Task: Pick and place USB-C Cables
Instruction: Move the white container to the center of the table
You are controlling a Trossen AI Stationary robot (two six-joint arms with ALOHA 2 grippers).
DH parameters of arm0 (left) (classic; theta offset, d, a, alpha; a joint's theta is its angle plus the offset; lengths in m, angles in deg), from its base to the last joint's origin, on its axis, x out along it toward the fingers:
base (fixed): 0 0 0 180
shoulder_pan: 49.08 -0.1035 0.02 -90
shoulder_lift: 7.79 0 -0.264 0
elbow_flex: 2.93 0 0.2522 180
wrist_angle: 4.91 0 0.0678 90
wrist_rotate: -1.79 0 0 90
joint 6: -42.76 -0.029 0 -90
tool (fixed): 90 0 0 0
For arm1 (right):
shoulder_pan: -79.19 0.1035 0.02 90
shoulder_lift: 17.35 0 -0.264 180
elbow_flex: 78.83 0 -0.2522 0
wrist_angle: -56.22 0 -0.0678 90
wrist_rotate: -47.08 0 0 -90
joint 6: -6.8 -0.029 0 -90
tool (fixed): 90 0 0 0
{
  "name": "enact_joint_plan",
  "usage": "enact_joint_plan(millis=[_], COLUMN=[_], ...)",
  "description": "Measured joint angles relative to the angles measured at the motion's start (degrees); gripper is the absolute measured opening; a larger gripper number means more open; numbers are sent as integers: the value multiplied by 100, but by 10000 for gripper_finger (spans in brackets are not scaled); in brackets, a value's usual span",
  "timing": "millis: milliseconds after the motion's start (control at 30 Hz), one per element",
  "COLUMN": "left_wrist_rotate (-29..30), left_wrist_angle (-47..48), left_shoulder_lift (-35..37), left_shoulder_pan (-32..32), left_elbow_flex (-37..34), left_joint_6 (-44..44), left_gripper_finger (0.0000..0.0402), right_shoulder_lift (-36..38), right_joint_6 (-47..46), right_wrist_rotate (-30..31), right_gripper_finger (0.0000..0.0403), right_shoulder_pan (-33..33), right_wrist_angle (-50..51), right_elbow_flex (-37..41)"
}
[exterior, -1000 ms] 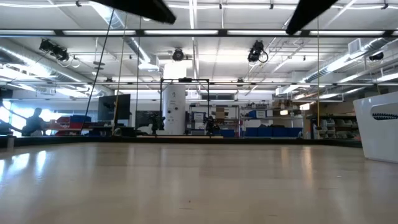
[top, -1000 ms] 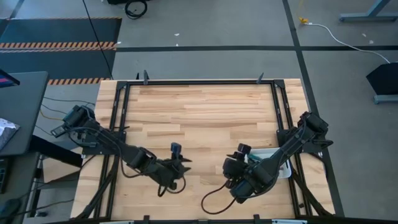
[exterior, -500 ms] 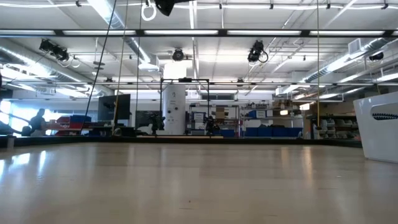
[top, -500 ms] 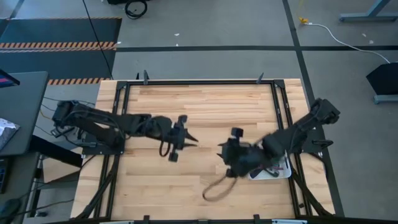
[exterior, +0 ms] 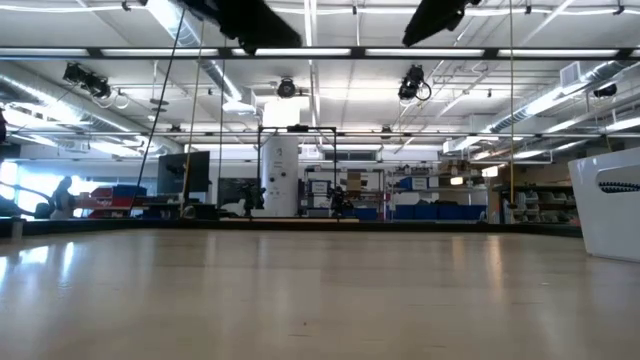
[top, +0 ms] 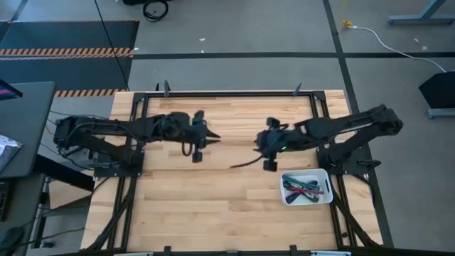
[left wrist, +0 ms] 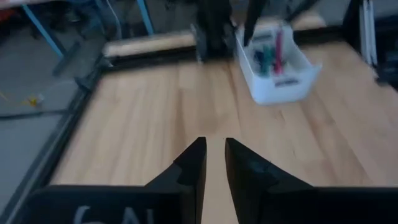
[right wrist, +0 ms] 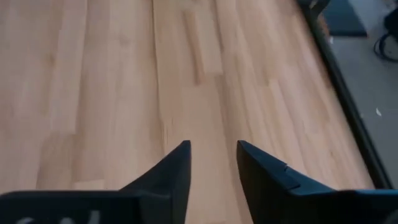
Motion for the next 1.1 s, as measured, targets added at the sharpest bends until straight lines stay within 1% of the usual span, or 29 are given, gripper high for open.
enact_joint_plan(millis=[67,133,200,300,367,467,667,733,833,900,967,1033,1100], left_wrist_rotate=[-81,-172,-257,-302,-324,-468,-540,-459,-415,-407,-407,-395,-395], left_wrist_angle=[-245,-748,-1036,-1127,-1044,-1085,-1195,-1223,-1366,-1474,-1513,-1529,-1531], left_shoulder_lift=[309,603,991,1516,1836,2269,3107,3403,3778,3956,4093,4141,4145], left_shoulder_pan=[-149,-250,-315,-314,-286,-210,-46,-46,-48,-55,-55,-53,-53], left_elbow_flex=[-381,-768,-1152,-1535,-1756,-1993,-2587,-2861,-3248,-3426,-3549,-3632,-3656], left_joint_6=[45,149,194,284,349,446,483,570,625,637,640,661,751], left_gripper_finger=[66,65,61,53,48,41,34,32,28,27,27,27,27], right_shoulder_lift=[376,760,1100,1452,1555,1519,1383,1400,1319,1119,822,476,90], right_joint_6=[14,-21,-196,-710,-1044,-1314,-1544,-1925,-2741,-3130,-3316,-3351,-3348], right_wrist_rotate=[4,-74,-144,-156,-220,-354,-349,-422,-629,-852,-1079,-1163,-1159], right_gripper_finger=[120,97,73,44,37,44,92,106,121,127,128,128,128], right_shoulder_pan=[-28,-38,-35,-17,21,167,493,557,699,862,1033,1154,1207], right_wrist_angle=[-218,-593,-822,-770,-651,-645,-511,-293,412,683,907,1261,1844], right_elbow_flex=[213,512,850,1283,1545,1815,1863,1760,1634,1625,1625,1612,1539])
